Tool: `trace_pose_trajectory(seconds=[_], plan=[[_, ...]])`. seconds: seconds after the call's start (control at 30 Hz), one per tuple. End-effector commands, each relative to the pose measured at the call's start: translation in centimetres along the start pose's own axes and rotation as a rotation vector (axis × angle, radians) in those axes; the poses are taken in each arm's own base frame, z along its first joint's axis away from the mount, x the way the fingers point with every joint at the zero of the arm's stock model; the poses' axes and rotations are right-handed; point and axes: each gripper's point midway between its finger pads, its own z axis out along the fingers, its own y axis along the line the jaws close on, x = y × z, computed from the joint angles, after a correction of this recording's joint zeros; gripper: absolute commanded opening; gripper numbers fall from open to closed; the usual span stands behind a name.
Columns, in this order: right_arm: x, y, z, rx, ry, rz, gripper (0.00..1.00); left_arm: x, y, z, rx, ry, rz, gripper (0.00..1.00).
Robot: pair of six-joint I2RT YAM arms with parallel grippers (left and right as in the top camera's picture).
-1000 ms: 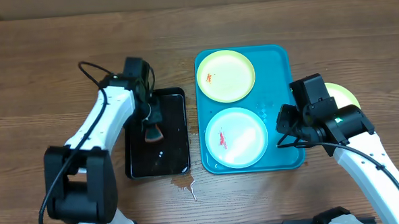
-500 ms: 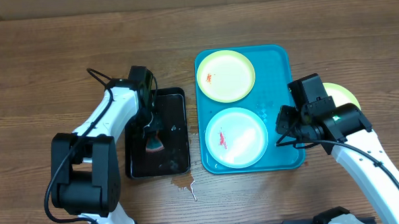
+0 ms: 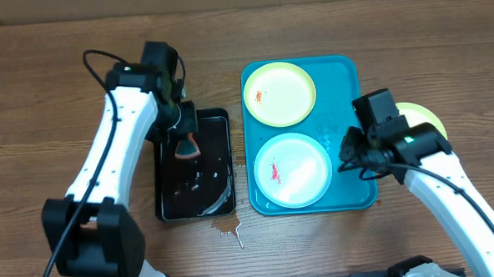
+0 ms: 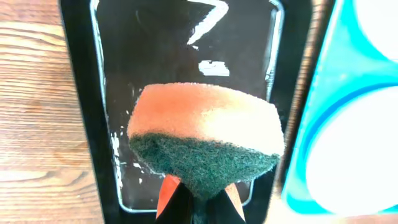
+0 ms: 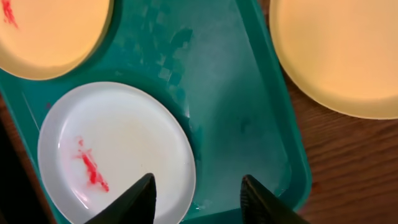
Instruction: Clean dirty plates on tray and stack at the side
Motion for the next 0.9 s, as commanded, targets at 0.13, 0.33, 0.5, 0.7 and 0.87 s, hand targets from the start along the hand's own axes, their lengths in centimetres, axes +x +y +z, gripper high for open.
trace_pose_trajectory(seconds=[0.13,0.33,0.5,0.7,0.87], plan=[[1.9,0.4,4.7,0.019,0.181,-0.115,0.47,0.4,-1.8,-1.3,0.029,-0.016,0.063,0.04],[1.0,1.1,7.2,-0.085,0.236,-0.136,0.41,1.0,-3.8,-1.1,0.032,-0.018,0.125,0.04],[2.0,1.2,8.4,-0.168,0.286,-0.165,0.39,0.9,-5.4,-1.0,0.046,-0.040,0.159,0.04],[3.6,0.5,10.7,-0.145,0.262,-0.182,0.34,0.9,-7.0,-1.0,0.061,-0.065,0.178,0.04],[3.8,0.4,11.6,-0.133,0.222,-0.184,0.15,1.1,-9.4,-1.0,0.100,-0.085,0.196,0.04]])
